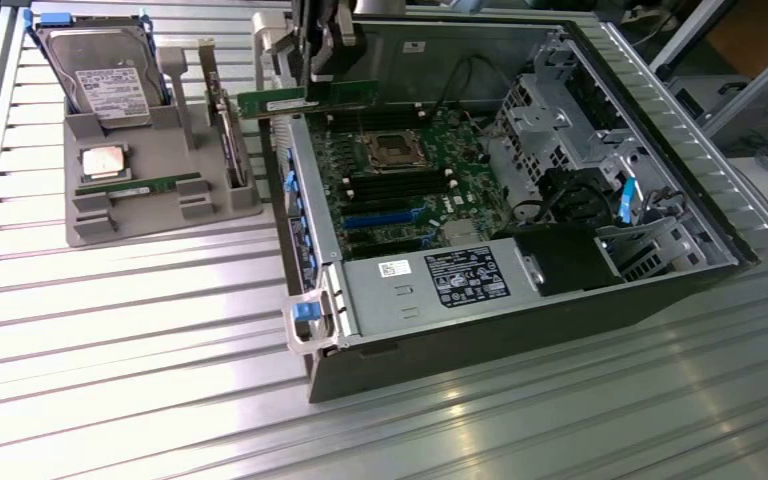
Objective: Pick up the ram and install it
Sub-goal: 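Pick up the ram and move it above insertion slot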
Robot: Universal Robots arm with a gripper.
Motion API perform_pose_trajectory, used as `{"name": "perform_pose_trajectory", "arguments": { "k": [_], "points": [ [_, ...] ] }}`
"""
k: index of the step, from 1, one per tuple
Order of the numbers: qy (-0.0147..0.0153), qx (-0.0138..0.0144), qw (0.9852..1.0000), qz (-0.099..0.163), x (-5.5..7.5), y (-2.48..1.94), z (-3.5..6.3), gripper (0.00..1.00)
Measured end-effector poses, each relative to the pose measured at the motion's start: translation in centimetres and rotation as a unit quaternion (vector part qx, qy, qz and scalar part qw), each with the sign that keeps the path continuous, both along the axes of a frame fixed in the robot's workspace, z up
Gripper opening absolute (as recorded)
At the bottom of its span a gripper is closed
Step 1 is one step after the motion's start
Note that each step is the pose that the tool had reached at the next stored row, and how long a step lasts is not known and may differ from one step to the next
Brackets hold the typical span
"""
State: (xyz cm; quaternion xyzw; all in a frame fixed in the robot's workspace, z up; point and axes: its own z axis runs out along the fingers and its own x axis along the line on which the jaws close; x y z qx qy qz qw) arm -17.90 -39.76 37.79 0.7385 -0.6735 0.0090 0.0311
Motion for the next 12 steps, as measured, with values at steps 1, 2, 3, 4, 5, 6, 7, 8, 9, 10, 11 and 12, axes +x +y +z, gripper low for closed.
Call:
{"name": "perform_pose_trajectory", "arguments": {
  "k": [1, 2, 3, 4, 5, 6, 7, 8, 9, 10, 11, 12],
  "points": [
    [0.0000, -0.0007, 1.0000, 0.000, 0.4, 0.00, 0.00, 0.13],
    [0.0000, -0.0020, 1.0000, 0.000, 1.0, 0.00, 0.00, 0.13],
    [0.0000, -0.0029, 1.0000, 0.000, 1.4, 0.00, 0.00, 0.13],
    [0.0000, -0.0036, 1.0000, 0.000, 1.7, 0.00, 0.00, 0.13],
    [0.0000, -0.0049, 1.0000, 0.000, 2.3, 0.00, 0.00, 0.13],
    [0.0000, -0.0057, 1.0000, 0.000, 2.7, 0.00, -0.01, 0.13],
    [0.0000, -0.0061, 1.0000, 0.000, 2.9, 0.00, 0.00, 0.13],
    [0.0000, -0.0065, 1.0000, 0.000, 3.1, 0.00, 0.00, 0.13],
    [0.0000, -0.0073, 1.0000, 0.000, 3.6, 0.00, 0.00, 0.13],
    [0.0000, -0.0085, 1.0000, 0.000, 4.3, 0.00, 0.00, 0.13],
    [0.0000, -0.0094, 1.0000, 0.000, 4.9, 0.00, -0.01, 0.13],
    [0.0000, -0.0100, 1.0000, 0.000, 5.3, 0.00, 0.00, 0.13]
  ]
}}
